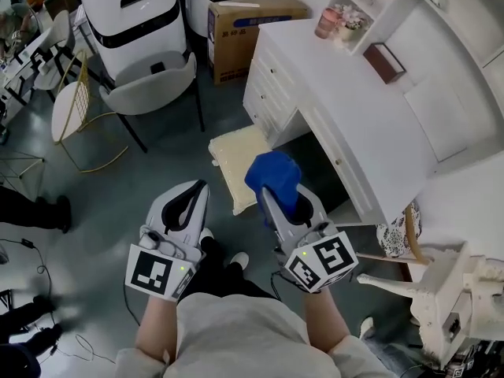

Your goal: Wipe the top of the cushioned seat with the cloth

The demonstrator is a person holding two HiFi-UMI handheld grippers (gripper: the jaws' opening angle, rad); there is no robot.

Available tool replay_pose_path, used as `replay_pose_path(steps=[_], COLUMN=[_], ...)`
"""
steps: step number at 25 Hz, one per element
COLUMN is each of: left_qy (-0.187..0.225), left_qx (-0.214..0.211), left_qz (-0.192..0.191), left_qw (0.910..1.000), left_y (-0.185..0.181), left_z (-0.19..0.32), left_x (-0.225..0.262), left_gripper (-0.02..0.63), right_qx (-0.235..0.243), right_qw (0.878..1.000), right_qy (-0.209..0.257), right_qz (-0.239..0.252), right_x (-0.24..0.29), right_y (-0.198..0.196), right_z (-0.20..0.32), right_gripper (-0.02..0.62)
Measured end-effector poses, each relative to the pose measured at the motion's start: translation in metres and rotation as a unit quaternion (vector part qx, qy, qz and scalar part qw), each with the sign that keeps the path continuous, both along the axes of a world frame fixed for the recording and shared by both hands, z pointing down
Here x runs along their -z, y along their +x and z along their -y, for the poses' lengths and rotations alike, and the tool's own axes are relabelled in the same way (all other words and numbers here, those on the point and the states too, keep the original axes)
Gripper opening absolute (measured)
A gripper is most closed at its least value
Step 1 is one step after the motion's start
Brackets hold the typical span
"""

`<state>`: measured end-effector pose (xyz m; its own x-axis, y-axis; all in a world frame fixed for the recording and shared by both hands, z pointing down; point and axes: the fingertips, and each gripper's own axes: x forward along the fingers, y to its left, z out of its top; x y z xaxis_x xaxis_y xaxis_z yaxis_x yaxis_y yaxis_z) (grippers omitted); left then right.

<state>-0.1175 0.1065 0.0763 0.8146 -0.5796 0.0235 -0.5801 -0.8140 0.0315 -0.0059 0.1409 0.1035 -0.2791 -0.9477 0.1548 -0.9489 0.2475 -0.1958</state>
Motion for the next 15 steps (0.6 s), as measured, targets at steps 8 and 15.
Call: replay_pose_path(steps=[8,15], left_qy=[-0.015,-0.025], left_qx=[0.011,0.001], left_qz=[0.005,0.008], left_qw=[0.9998,0.9996], left_y=[0.003,0.012], left_z=[0.039,0.083], left_x=[-0.009,-0.018], left_gripper=[-0.002,0.0], right_qx=[0.008,0.001], right_qw=[1.0,1.0], right_qy=[-0.014,-0.022], right_qz=[-0.002,-0.002], right_x=[-0.008,-0.014], right_y=[0.003,0.008], right_z=[0.036,0.08], right_gripper=[0.114,0.114])
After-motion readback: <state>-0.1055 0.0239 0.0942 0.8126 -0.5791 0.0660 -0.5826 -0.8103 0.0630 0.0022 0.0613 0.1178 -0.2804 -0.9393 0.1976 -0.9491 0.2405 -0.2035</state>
